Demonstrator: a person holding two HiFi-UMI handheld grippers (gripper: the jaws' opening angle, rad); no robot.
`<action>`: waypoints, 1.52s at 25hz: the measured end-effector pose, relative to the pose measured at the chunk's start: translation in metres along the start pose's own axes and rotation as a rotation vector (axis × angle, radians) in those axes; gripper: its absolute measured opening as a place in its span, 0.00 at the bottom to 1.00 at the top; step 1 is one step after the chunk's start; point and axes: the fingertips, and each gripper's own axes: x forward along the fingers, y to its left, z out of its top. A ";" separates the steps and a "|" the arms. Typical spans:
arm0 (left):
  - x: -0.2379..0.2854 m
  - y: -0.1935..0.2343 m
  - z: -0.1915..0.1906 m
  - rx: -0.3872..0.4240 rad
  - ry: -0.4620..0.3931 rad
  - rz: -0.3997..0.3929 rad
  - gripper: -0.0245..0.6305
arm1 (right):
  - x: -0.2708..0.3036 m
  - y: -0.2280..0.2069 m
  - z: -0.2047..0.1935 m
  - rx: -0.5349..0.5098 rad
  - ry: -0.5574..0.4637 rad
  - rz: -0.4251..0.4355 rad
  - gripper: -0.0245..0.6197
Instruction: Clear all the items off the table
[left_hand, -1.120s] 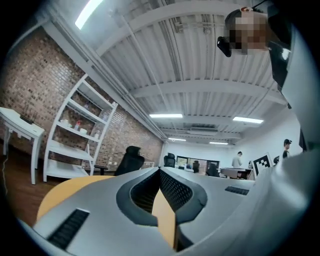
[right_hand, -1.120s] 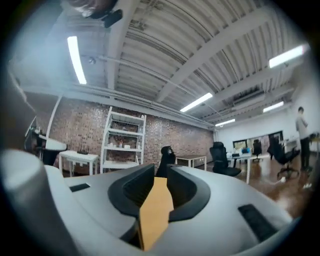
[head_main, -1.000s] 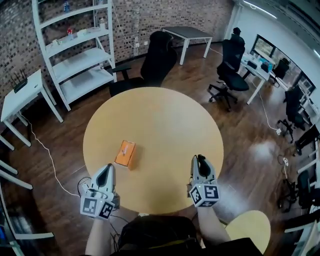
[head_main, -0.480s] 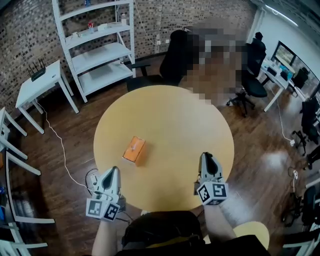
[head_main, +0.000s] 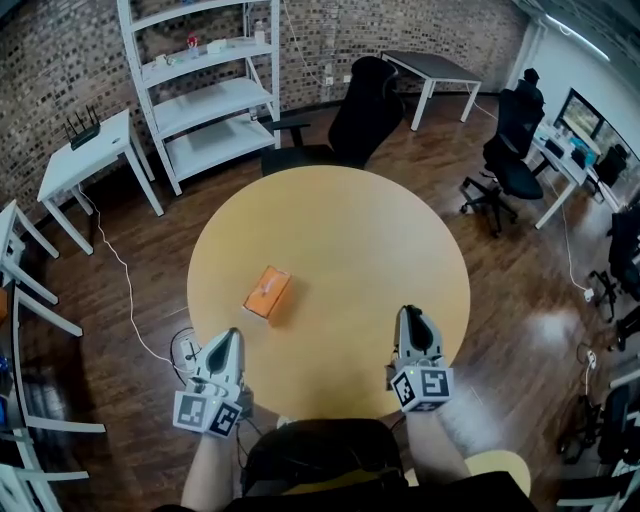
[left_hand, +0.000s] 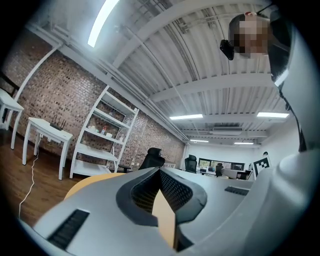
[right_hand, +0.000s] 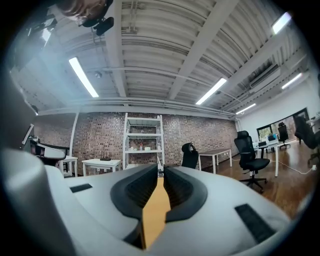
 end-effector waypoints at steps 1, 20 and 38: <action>0.001 0.002 -0.001 0.000 0.001 0.009 0.04 | -0.001 -0.001 -0.001 0.002 0.005 -0.001 0.10; 0.062 0.034 -0.090 0.014 0.358 -0.014 0.37 | 0.001 0.016 -0.046 0.024 0.169 0.051 0.10; 0.165 0.106 -0.252 0.114 1.034 -0.105 0.98 | 0.003 0.013 -0.129 0.133 0.367 -0.011 0.10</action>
